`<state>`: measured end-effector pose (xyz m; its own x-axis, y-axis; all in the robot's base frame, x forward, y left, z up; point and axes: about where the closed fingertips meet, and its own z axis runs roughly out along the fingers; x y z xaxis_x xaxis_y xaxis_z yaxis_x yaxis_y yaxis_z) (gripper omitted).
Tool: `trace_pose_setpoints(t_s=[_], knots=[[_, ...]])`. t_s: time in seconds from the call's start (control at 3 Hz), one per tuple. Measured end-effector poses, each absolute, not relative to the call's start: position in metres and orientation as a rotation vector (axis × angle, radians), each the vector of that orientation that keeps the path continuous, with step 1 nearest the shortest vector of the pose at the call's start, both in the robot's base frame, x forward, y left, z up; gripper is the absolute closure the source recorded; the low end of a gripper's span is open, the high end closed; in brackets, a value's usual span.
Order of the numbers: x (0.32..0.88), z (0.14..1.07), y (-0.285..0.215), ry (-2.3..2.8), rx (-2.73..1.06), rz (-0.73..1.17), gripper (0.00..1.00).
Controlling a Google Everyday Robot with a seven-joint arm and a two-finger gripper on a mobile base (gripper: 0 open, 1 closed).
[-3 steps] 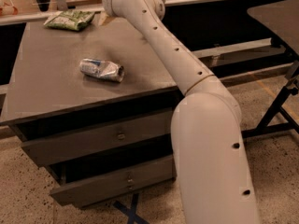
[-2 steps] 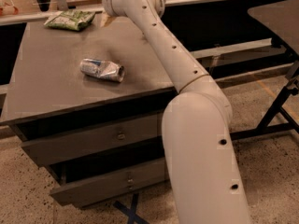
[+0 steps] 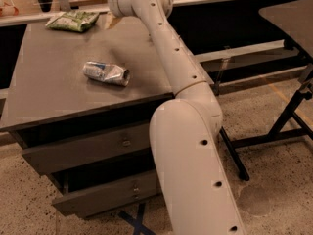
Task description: Move green jalapeno chip bag near redbull can
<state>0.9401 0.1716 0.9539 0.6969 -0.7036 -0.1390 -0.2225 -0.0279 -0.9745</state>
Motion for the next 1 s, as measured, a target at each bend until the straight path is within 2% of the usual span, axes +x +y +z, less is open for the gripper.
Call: trace_pose_setpoints(t_s=[0.33, 1.0], knots=[[0.938, 0.976, 0.191, 0.806, -1.394, -0.257, 0.00], [0.914, 1.013, 0.186, 0.811, -1.358, -0.151, 0.00]])
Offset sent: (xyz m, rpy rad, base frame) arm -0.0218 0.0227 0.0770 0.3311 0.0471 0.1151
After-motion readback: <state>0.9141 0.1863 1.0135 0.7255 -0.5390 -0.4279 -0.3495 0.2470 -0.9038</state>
